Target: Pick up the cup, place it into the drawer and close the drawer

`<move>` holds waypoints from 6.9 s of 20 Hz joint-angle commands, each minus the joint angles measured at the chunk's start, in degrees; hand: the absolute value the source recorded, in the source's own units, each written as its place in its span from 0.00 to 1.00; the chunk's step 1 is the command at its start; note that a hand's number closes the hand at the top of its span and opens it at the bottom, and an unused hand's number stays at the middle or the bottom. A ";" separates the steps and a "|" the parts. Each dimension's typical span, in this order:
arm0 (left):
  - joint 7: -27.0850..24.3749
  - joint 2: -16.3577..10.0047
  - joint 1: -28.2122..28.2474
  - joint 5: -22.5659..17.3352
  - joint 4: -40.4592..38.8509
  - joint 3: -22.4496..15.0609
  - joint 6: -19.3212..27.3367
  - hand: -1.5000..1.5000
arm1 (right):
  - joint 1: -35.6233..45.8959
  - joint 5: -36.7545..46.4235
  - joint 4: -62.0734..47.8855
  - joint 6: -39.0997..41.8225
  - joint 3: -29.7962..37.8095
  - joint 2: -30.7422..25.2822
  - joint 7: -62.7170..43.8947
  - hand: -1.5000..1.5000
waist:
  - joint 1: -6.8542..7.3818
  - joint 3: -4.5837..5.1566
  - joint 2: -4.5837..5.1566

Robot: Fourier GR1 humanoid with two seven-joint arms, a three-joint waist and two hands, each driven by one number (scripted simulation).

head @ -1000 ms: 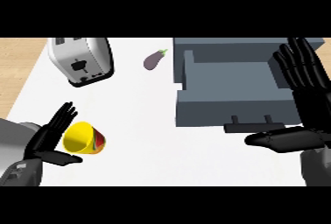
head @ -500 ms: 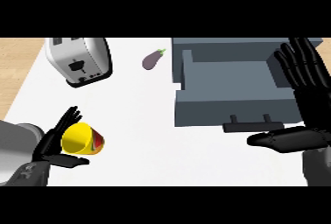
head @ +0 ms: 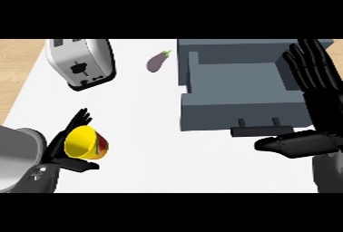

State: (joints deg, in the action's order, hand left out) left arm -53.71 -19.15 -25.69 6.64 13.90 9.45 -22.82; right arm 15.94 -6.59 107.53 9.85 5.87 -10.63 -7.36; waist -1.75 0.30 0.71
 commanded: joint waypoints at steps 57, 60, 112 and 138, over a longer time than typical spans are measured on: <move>32.11 19.14 -41.90 -15.38 23.82 -9.15 36.99 1.00 | 0.26 -2.19 -2.41 1.97 5.27 -3.11 0.83 0.00 | -0.47 -0.34 -0.36; 36.12 19.14 -46.90 -17.67 17.71 -12.32 40.62 1.00 | -1.70 -0.60 -2.68 2.93 3.55 -2.47 3.64 0.00 | -2.03 -0.39 -0.01; 22.88 17.66 -41.28 -43.74 9.89 -20.48 34.08 0.00 | 2.54 30.09 -24.94 13.40 -26.36 -7.65 6.23 0.00 | 3.03 -0.34 -0.21; 24.66 9.61 -24.87 -43.84 25.66 -22.48 24.94 0.00 | 37.00 29.72 -78.82 -1.03 -6.04 -11.87 27.81 1.00 | 12.50 -0.63 1.67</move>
State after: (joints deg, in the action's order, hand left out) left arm -29.43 -8.88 -51.64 -37.36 38.42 -12.56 3.08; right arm 43.82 24.26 33.05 12.89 -5.65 -18.47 23.76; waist 8.55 -0.37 1.24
